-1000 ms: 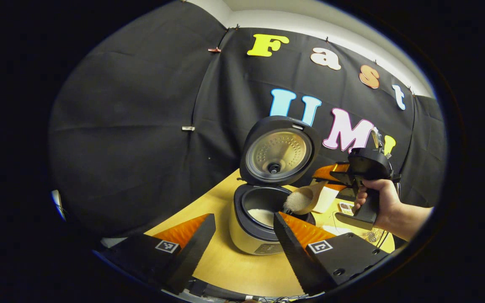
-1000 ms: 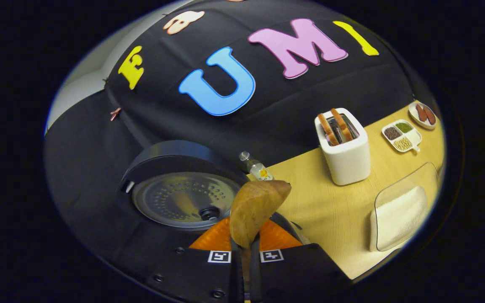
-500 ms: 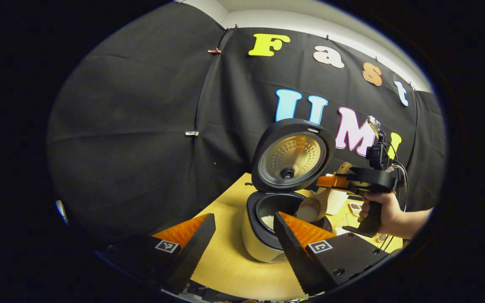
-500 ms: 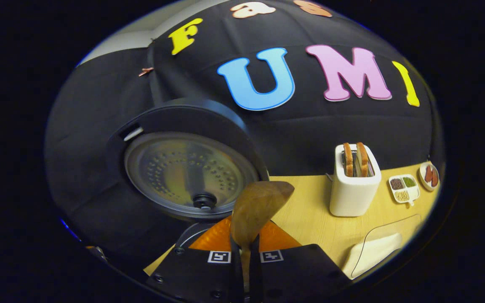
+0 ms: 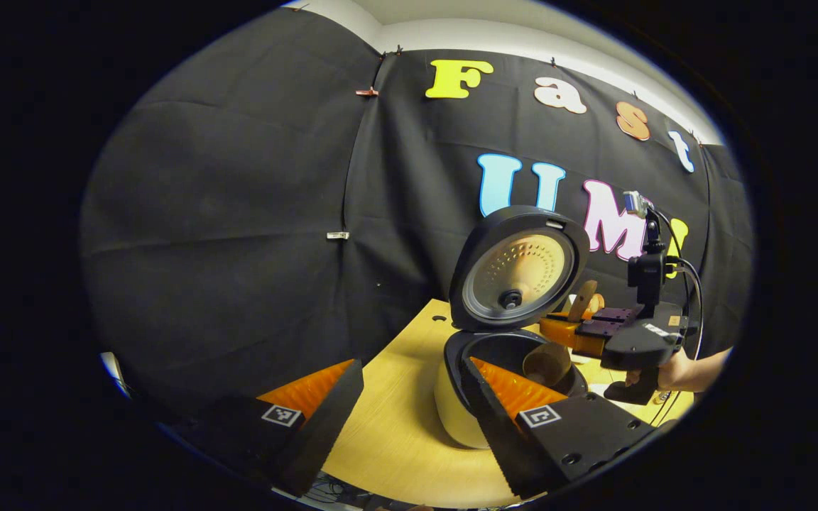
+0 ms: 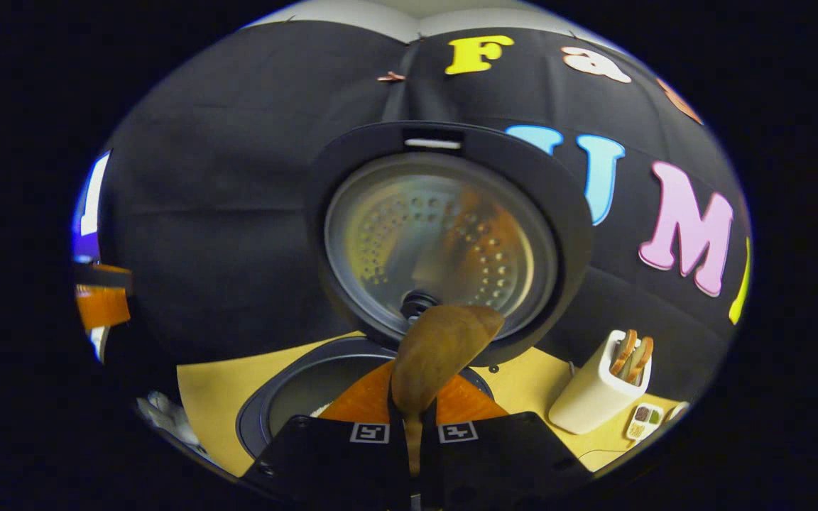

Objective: Close the left gripper, press the button to open the rice cooker; take a wooden spoon from the chopstick holder with the right hand, scoop a spoonful of rice and pour it into the rice cooker, then put the wooden spoon back into the chopstick holder.

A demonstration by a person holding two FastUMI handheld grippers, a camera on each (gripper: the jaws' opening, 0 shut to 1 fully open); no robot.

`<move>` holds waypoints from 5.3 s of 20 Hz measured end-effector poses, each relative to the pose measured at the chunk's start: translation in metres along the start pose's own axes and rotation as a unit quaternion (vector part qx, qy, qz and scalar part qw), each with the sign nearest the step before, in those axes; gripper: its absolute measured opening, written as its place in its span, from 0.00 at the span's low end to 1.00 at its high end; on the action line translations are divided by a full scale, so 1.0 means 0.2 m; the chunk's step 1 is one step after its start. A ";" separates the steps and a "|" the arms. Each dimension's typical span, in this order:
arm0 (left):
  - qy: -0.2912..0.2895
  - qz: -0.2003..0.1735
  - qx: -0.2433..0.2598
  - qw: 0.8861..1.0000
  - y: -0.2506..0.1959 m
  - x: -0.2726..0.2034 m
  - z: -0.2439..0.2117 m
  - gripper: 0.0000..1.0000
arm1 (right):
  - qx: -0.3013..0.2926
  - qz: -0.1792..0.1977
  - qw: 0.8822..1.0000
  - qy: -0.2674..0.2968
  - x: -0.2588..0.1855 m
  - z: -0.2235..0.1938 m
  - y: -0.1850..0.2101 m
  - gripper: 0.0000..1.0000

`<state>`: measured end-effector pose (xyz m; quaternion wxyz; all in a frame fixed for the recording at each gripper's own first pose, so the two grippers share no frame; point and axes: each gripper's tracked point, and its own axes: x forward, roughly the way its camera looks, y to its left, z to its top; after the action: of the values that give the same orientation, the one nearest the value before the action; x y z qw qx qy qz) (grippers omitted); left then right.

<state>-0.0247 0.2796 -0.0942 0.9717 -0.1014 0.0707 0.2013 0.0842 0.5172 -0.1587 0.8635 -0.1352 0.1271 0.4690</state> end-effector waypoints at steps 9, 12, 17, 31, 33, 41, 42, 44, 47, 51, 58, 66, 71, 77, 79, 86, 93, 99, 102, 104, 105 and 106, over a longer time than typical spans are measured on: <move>-0.009 -0.014 0.005 1.000 -0.08 -0.03 0.01 0.95 | 0.166 -0.035 0.985 -0.038 -0.11 0.18 -0.18 0.10; -0.009 -0.026 -0.002 1.000 -0.14 -0.03 0.00 0.95 | 0.232 -0.053 0.969 -0.067 -0.25 0.29 -0.32 0.10; -0.011 -0.052 -0.016 0.998 -0.28 -0.03 -0.01 0.96 | 0.322 -0.103 0.936 -0.094 -0.51 0.33 -0.64 0.10; -0.001 -0.102 -0.030 0.994 -0.82 -0.04 -0.05 0.96 | 0.399 -0.296 0.858 -0.133 -1.55 -0.07 -1.59 0.10; 0.009 -0.111 -0.047 0.993 -0.93 -0.05 -0.07 0.96 | 0.400 -0.318 0.849 -0.134 -1.69 -0.16 -1.71 0.10; 0.025 -0.102 -0.055 0.993 -1.21 -0.06 -0.12 0.95 | 0.424 -0.385 0.814 -0.096 -1.98 -0.63 -2.12 0.10; 0.030 -0.099 -0.059 0.993 -1.23 -0.06 -0.13 0.95 | 0.428 -0.388 0.811 -0.090 -1.99 -0.68 -2.15 0.10; 0.037 -0.084 -0.062 0.994 -1.26 -0.09 -0.16 0.95 | 0.432 -0.390 0.809 -0.077 -2.03 -0.80 -2.20 0.10; 0.044 -0.058 -0.062 0.995 -1.28 -0.12 -0.19 0.95 | 0.436 -0.384 0.812 -0.052 -2.00 -0.98 -2.24 0.10; 0.049 -0.042 -0.057 0.996 -1.35 -0.20 -0.17 0.96 | 0.441 -0.397 0.804 -0.034 -1.99 -1.20 -2.32 0.10; 0.016 0.007 -0.037 0.999 -1.33 -0.28 -0.06 0.95 | 0.474 -0.394 0.787 -0.011 -1.91 -1.45 -2.32 0.11; 0.017 0.030 -0.050 0.998 -1.27 -0.33 -0.07 0.95 | 0.472 -0.392 0.789 0.028 -1.83 -1.59 -2.25 0.14; 0.008 0.027 -0.048 0.998 -1.21 -0.34 -0.02 0.95 | 0.470 -0.399 0.787 0.026 -1.92 -1.55 -2.22 0.44; -0.008 0.010 -0.060 0.998 -1.17 -0.27 0.17 0.95 | 0.429 -0.434 0.792 0.009 -2.15 -1.38 -2.17 0.98; -0.013 0.021 -0.046 0.999 -1.11 -0.22 0.26 0.95 | 0.402 -0.443 0.801 0.004 -2.22 -1.29 -2.13 0.98; -0.022 0.045 -0.027 0.998 -0.99 -0.06 0.57 0.95 | 0.352 -0.444 0.824 0.008 -2.42 -1.10 -1.82 0.98; -0.056 0.007 -0.016 0.998 -0.99 0.31 0.91 0.94 | 0.302 -0.449 0.841 0.019 -2.56 -0.99 -1.53 0.98; -0.050 0.011 -0.002 0.999 -0.98 0.73 1.03 0.93 | 0.296 -0.452 0.841 0.026 -2.61 -0.94 -1.36 0.98; -0.015 0.015 0.005 1.000 -0.96 0.90 0.96 0.93 | 0.298 -0.450 0.841 0.034 -2.59 -0.94 -1.29 0.98; -0.006 0.019 0.004 1.000 -0.94 0.95 0.94 0.94 | 0.291 -0.450 0.843 0.039 -2.58 -0.94 -1.27 0.98; 0.002 0.022 0.007 1.000 -0.93 0.96 0.92 0.94 | 0.289 -0.450 0.844 0.037 -2.58 -0.93 -1.26 0.99; 0.015 0.024 0.015 0.999 -0.92 0.96 0.89 0.94 | 0.288 -0.448 0.845 0.036 -2.56 -0.92 -1.25 0.99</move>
<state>0.2424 0.2271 0.0745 0.9668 -0.0880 0.0911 0.2221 0.0075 -0.0758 -0.1252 0.9746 0.0609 0.2131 -0.0319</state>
